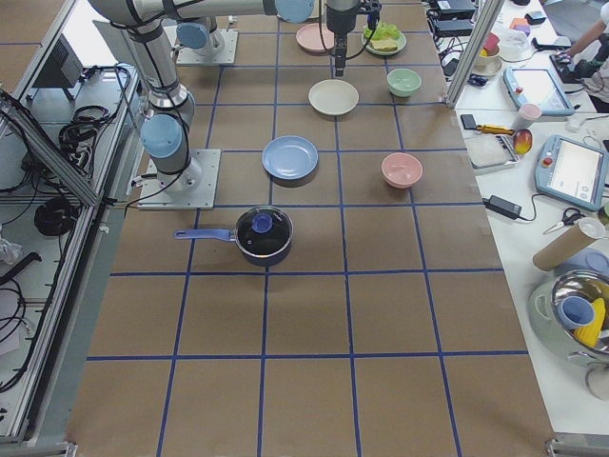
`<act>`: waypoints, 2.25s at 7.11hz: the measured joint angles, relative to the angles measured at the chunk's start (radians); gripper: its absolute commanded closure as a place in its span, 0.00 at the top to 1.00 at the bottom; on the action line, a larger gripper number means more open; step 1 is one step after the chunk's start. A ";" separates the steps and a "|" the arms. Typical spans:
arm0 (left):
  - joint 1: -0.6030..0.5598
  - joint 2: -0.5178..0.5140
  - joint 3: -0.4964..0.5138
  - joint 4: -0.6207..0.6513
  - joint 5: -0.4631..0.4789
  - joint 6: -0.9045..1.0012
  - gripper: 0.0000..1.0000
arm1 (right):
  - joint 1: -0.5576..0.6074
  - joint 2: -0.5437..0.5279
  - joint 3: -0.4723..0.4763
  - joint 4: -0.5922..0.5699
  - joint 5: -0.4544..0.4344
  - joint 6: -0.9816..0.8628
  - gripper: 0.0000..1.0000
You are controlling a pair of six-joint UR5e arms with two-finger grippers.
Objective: Stack three plates with pink and blue
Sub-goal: 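Move the left gripper down to the pink plate nearest the toaster, then grasp the rim of the pink plate with the left gripper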
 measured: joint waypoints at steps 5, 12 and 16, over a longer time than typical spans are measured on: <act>0.000 -0.022 -0.022 0.027 -0.008 0.003 0.97 | 0.000 0.000 0.000 0.000 0.000 -0.003 1.00; 0.104 -0.101 -0.479 0.596 0.003 0.279 0.83 | 0.000 0.000 0.001 0.003 0.000 -0.004 1.00; 0.107 -0.202 -0.577 0.801 0.060 0.386 0.70 | 0.000 0.000 0.001 0.005 -0.001 -0.005 1.00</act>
